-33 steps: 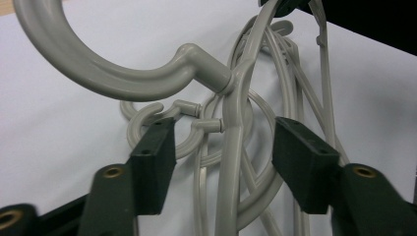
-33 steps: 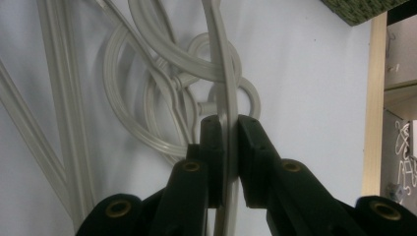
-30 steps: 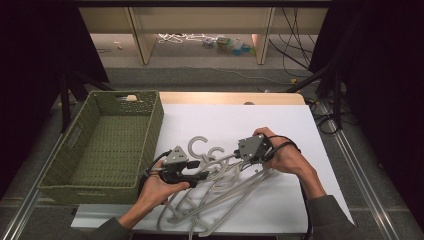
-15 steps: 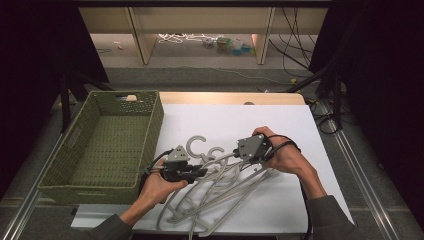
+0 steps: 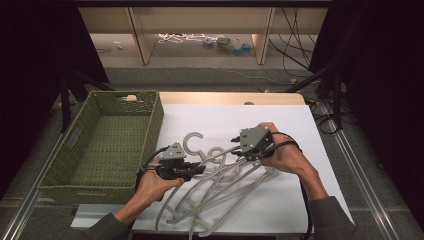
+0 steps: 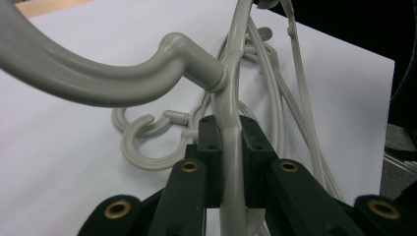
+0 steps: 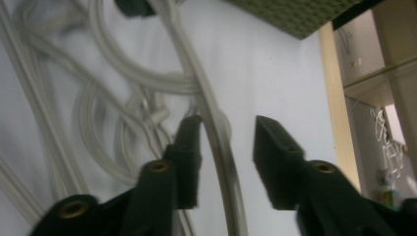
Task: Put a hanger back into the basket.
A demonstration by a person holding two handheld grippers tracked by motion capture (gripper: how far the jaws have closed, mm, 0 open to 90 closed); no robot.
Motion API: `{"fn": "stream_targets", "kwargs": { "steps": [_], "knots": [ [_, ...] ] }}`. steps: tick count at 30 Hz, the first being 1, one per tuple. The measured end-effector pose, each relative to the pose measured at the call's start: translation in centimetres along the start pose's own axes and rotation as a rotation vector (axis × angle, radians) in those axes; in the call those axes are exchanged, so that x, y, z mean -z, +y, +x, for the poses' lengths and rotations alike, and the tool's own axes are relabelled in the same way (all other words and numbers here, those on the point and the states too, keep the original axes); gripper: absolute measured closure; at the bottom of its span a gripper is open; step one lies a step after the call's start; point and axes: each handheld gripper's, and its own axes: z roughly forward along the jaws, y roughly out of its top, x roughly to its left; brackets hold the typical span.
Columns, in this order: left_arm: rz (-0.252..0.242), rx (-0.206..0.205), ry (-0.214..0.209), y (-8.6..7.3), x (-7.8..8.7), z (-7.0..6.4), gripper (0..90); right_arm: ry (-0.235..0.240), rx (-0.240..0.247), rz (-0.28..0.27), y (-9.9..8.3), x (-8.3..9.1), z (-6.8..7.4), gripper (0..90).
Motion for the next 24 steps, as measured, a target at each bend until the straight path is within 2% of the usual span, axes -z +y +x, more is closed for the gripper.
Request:
{"fn": "stream_targets", "kwargs": {
  "steps": [1, 2, 3, 4, 8, 10, 12, 15, 18, 24],
  "knots": [
    [-0.002, -0.001, 0.012, 0.0, 0.1, 0.1, 81.8, -0.015, -0.030, -0.020, 0.1, 0.3, 0.0, 53.8],
    [0.002, -0.003, 0.018, 0.1, 0.3, 0.1, 81.7, -0.026, -0.084, -0.029, 0.2, 0.7, 0.1, 48.7],
    [0.000, 0.008, 0.027, 0.1, 0.4, 0.1, 81.7, -0.062, -0.134, -0.051, 0.3, 0.9, 0.0, 45.3],
    [0.002, 0.000, 0.026, 0.1, 0.5, 0.3, 81.7, -0.092, -0.190, -0.076, 0.4, 1.2, 0.0, 42.6],
    [-0.007, 0.021, 0.026, 0.3, 1.0, 0.5, 81.8, -0.180, -0.419, -0.194, 0.2, 2.1, -0.1, 34.7],
    [-0.008, 0.033, 0.035, 0.4, 1.4, 0.7, 81.8, -0.214, -0.485, -0.246, 0.0, 2.6, 0.1, 32.4],
    [-0.020, 0.044, 0.044, 0.5, 1.7, 1.0, 81.8, -0.256, -0.525, -0.284, -0.1, 3.1, 0.4, 28.7],
    [-0.038, 0.071, 0.044, 0.6, 2.3, 1.5, 81.7, -0.273, -0.534, -0.298, 0.0, 3.9, 1.0, 26.2],
    [-0.049, 0.078, 0.059, 0.8, 2.9, 1.9, 81.7, -0.277, -0.538, -0.311, 0.0, 4.5, 1.6, 25.7],
    [-0.081, 0.091, 0.088, 1.6, 4.3, 2.3, 81.7, -0.343, -0.608, -0.384, -1.2, 5.0, 3.0, 22.9]
  ]
}}
